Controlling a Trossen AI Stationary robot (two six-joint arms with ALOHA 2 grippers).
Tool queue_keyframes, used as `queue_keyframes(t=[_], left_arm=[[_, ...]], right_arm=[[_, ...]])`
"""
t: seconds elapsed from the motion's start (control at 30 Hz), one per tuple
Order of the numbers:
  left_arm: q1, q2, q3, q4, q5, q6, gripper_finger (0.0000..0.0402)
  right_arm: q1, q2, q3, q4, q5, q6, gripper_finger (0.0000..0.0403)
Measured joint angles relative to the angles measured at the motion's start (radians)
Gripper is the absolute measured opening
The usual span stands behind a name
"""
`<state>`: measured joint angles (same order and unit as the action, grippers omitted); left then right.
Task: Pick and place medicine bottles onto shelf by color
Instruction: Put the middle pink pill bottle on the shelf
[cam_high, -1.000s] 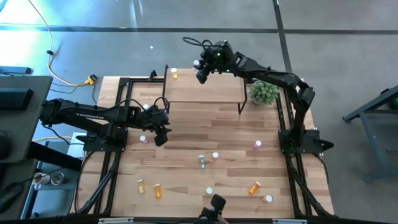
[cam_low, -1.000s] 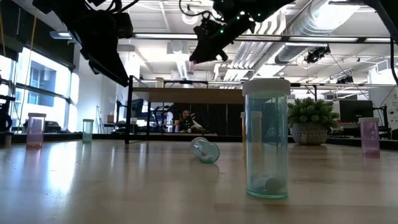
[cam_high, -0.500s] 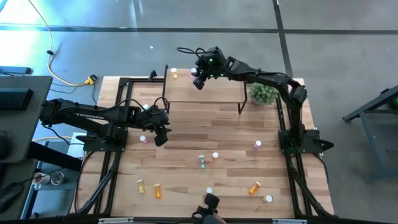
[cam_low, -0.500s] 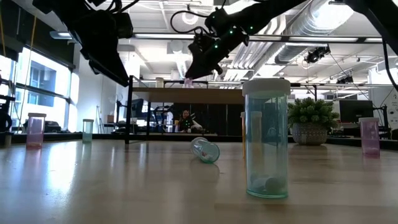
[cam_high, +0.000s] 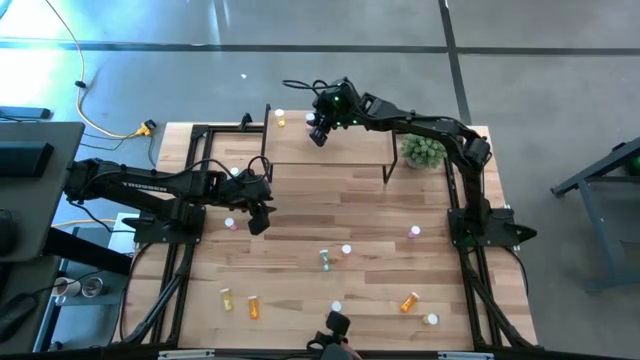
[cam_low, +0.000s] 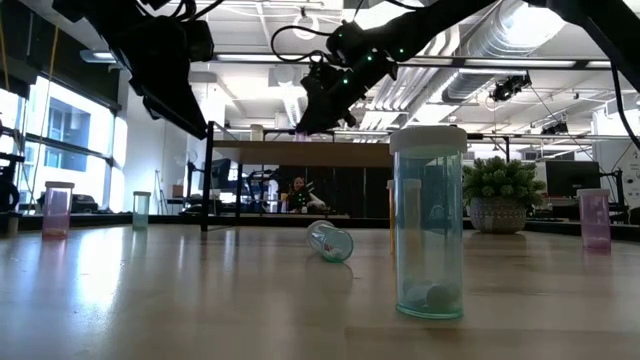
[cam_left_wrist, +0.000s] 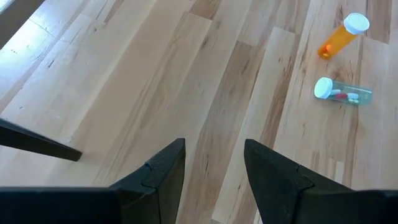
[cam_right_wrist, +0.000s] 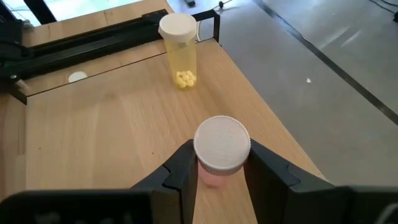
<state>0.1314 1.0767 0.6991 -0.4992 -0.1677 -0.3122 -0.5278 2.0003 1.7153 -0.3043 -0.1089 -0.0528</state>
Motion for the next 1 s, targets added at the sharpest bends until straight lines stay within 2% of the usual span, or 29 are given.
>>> queue_keyframes(t=[0.3, 0.6, 1.0], left_arm=[[0.0, 0.0, 0.0, 0.0, 0.0, 0.0, 0.0157], [0.0, 0.0, 0.0, 0.0, 0.0, 0.0, 0.0157], [0.0, 0.0, 0.0, 0.0, 0.0, 0.0, 0.0157]], right_arm=[[0.0, 0.0, 0.0, -0.001, 0.0, -0.013, 0.0106], [0.003, 0.0, 0.0, 0.0, 0.002, -0.034, 0.0146], [0.003, -0.001, 0.0, 0.028, 0.003, -0.034, 0.0149]])
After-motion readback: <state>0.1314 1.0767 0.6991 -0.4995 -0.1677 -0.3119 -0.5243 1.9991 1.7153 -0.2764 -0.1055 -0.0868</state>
